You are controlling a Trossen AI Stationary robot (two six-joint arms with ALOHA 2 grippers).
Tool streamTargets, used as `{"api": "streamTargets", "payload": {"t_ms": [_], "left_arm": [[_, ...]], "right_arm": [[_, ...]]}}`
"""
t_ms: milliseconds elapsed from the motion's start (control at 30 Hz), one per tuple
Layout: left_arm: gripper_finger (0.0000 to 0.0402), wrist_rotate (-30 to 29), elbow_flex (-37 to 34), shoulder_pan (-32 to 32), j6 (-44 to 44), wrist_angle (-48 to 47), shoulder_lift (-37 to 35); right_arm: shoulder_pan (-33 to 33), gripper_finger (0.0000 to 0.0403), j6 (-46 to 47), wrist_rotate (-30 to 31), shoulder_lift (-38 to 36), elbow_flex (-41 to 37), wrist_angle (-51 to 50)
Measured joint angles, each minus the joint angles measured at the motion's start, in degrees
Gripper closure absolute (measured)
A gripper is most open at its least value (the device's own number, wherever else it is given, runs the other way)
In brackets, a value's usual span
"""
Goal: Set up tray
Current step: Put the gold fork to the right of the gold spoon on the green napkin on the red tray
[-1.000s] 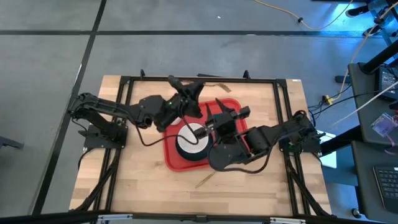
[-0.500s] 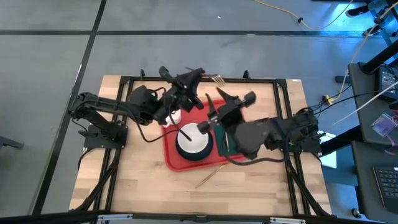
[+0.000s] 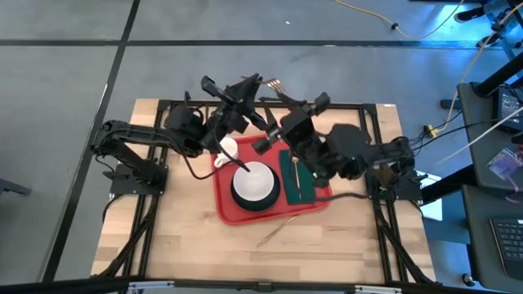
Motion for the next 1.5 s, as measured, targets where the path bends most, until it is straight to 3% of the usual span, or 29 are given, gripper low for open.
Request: {"api": "streamTargets", "payload": {"t_ms": [333, 800, 1367, 1500], "left_arm": [[0.0384, 0.5, 0.0, -0.4, 3.9, 1.4, 0.0], [0.0384, 4.1, 0.0, -2.3, 5.0, 1.3, 0.0], [0.0384, 4.6, 0.0, -2.3, 5.5, 1.1, 0.0], [0.0382, 4.3, 0.0, -2.3, 5.5, 1.0, 0.0]], "right_arm": [[-1.2, 0.0242, -4.6, -3.4, -0.1, 0.0, 5.6], [-1.4, 0.0246, -1.7, -5.6, -0.6, 0.1, 7.6], [-1.7, 0.0390, -3.4, -8.1, -0.5, 0.0, 6.9], [-1.7, 0.0394, -4.0, -8.1, -0.5, 0.0, 6.9]]}}
